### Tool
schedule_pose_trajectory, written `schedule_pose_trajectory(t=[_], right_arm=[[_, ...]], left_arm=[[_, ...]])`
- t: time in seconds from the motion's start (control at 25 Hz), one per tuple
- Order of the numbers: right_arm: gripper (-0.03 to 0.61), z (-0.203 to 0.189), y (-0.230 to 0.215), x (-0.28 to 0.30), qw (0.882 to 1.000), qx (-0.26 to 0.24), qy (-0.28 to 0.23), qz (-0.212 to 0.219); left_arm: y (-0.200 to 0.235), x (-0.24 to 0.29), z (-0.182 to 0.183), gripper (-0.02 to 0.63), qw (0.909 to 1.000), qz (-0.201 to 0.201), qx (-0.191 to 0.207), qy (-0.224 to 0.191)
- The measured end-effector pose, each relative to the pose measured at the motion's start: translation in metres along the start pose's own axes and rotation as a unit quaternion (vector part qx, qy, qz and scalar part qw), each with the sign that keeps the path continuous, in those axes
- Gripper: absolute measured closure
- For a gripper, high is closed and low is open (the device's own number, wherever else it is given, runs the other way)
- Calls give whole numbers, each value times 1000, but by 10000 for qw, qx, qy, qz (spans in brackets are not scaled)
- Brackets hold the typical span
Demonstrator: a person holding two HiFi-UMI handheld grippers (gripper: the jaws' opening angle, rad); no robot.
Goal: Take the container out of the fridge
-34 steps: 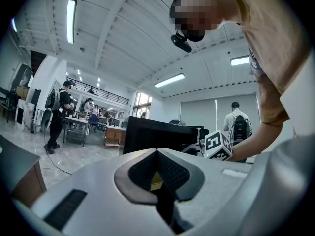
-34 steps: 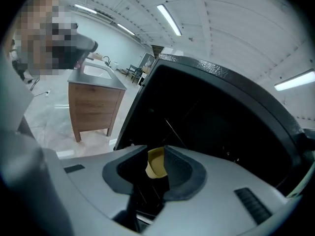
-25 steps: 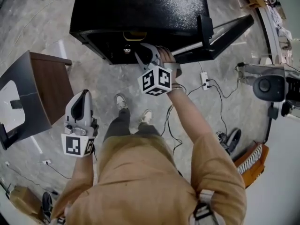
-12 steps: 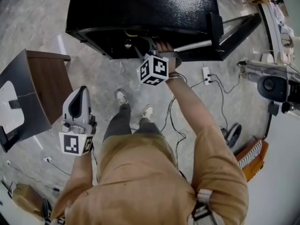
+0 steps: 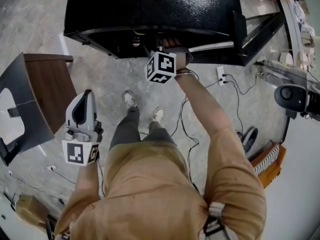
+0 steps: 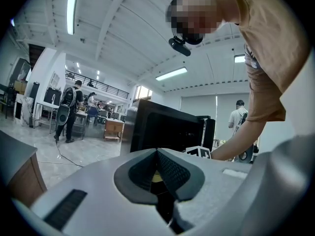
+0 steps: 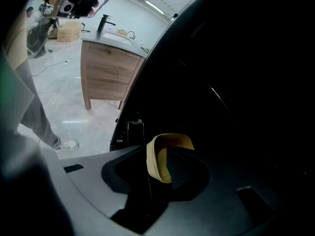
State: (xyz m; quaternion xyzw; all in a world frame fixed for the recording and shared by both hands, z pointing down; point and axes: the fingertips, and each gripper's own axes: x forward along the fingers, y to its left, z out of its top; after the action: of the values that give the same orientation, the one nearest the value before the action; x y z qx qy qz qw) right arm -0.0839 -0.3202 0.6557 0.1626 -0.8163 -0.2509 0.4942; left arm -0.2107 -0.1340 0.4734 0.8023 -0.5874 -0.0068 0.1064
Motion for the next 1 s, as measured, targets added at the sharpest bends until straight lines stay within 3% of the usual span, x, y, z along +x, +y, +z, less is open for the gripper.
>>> schedule_pose_trajectory(t=[1.0], right_arm=[[468,-20,7,61,9976,-394,468,331]], left_arm=[[23,13,-17,612,9999,49,-106,127]])
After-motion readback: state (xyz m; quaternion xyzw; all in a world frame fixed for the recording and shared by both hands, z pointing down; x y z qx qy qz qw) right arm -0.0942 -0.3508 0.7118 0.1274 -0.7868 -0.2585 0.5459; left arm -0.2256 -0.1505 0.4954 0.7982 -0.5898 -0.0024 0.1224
